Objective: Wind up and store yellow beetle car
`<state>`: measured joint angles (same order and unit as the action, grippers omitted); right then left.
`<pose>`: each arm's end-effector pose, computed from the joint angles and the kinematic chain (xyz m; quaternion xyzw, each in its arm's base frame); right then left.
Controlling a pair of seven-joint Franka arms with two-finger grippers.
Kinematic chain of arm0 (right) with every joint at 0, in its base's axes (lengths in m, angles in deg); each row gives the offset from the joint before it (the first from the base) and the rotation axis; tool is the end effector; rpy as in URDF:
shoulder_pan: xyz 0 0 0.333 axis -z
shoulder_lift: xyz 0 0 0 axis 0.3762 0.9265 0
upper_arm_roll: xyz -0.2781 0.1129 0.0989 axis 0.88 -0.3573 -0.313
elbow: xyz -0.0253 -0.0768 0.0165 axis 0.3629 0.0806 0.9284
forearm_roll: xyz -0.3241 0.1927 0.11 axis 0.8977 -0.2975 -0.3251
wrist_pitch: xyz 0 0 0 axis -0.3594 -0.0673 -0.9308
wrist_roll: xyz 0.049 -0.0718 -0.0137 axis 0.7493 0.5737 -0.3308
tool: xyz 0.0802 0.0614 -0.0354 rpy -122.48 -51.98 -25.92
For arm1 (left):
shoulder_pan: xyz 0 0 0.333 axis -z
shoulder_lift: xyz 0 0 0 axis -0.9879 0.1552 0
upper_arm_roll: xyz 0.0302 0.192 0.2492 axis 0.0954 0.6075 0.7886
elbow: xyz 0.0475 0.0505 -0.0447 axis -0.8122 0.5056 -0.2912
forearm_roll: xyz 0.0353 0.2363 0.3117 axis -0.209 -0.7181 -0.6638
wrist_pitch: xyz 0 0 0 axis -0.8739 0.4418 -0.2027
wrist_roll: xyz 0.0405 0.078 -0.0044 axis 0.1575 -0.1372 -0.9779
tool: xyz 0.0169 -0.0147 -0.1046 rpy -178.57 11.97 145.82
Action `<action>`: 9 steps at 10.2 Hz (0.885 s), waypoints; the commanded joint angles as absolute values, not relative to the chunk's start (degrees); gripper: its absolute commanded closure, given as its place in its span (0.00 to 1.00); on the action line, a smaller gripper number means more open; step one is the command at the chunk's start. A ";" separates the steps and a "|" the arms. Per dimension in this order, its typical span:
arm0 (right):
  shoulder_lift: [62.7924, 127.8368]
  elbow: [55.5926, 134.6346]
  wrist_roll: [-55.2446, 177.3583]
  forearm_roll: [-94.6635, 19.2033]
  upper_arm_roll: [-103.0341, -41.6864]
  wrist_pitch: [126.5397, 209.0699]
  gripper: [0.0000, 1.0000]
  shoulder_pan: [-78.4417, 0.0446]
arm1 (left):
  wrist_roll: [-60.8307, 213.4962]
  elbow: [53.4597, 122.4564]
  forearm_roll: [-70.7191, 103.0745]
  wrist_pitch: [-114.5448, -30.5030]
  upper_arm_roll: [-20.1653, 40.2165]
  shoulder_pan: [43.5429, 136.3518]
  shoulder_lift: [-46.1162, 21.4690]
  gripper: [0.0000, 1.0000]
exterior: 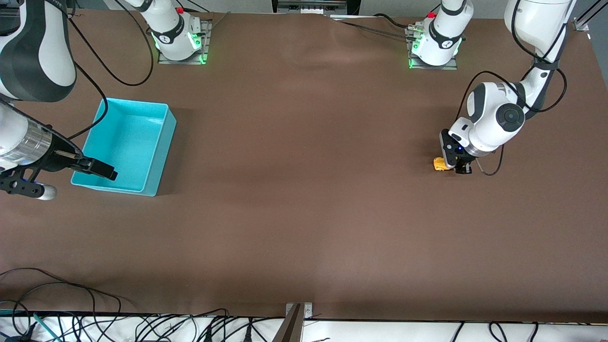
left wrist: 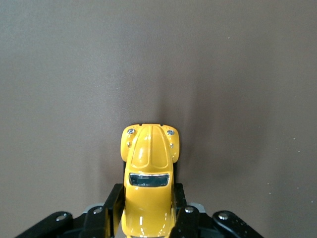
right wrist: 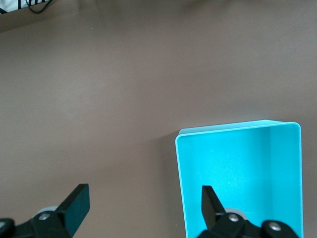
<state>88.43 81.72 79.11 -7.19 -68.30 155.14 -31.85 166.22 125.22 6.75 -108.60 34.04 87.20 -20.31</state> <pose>0.6509 0.0250 0.5089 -0.9923 0.1193 -0.0042 0.0316 0.4999 -0.0013 0.1900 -0.7405 0.6717 0.0202 0.0046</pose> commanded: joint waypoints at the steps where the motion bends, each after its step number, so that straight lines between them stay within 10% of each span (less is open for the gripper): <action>1: 88.29 80.82 78.83 -7.04 -68.41 153.87 0.00 -31.50 | 168.73 125.09 7.10 -108.29 34.24 87.66 -21.33 1.00; 9: 88.29 80.82 78.83 -7.04 -68.41 153.87 0.00 -31.50 | 169.88 125.18 7.80 -108.91 34.68 85.47 -17.73 1.00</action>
<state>88.43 81.72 79.11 -7.18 -68.29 155.08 -31.85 167.76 125.13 6.75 -108.55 34.50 86.55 -20.17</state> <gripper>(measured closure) 0.000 0.559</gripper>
